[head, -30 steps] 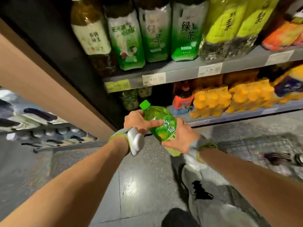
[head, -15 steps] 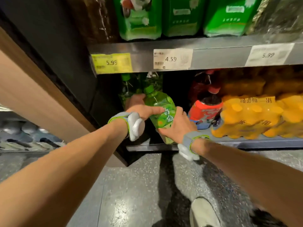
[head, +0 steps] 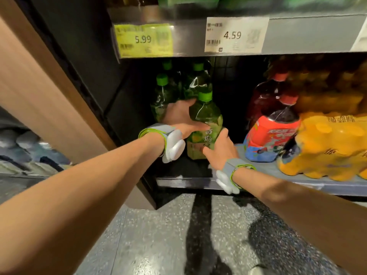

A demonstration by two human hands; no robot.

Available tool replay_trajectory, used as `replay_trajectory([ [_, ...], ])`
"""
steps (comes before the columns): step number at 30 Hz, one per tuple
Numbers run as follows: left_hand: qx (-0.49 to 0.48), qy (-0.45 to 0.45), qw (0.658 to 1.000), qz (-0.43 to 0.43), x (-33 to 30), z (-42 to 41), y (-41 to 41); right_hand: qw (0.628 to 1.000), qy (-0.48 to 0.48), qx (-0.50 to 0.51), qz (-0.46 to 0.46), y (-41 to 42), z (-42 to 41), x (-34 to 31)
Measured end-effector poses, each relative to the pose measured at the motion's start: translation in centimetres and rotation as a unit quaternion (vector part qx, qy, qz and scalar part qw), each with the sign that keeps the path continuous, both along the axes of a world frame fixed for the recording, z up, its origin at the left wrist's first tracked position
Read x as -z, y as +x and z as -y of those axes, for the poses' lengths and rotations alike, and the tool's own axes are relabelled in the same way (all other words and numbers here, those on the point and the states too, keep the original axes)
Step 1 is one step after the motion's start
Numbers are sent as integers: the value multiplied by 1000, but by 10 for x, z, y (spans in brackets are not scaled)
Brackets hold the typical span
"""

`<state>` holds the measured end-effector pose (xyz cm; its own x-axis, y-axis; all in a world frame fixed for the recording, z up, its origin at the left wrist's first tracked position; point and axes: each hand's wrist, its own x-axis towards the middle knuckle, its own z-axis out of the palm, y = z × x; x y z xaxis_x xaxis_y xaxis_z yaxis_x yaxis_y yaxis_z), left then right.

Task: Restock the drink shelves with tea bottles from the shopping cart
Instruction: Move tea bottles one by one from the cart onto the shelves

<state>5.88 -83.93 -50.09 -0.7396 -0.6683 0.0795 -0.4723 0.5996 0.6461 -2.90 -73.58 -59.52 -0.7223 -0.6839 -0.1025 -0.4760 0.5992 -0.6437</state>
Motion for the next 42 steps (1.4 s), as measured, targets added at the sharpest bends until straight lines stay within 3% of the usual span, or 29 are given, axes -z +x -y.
replay_trajectory([
  [3,8,22,999,-38,14,1,4,999,1,-42,4,-14,-6,7],
  [6,-55,71,993,-81,32,-3,7,998,9,-66,7,-20,-10,13],
  [9,-140,117,983,-37,56,-7,12,997,23,-70,-2,-19,-11,22],
  [13,-160,178,971,-8,89,-8,20,998,45,-51,1,-21,-3,29],
  [25,-210,123,969,-48,106,8,3,999,34,8,-6,-33,36,38],
  [33,-222,123,966,-48,113,19,-10,995,98,-9,-13,-49,60,37],
  [42,-247,135,959,-44,103,18,-17,996,91,-21,-2,-55,65,30],
])
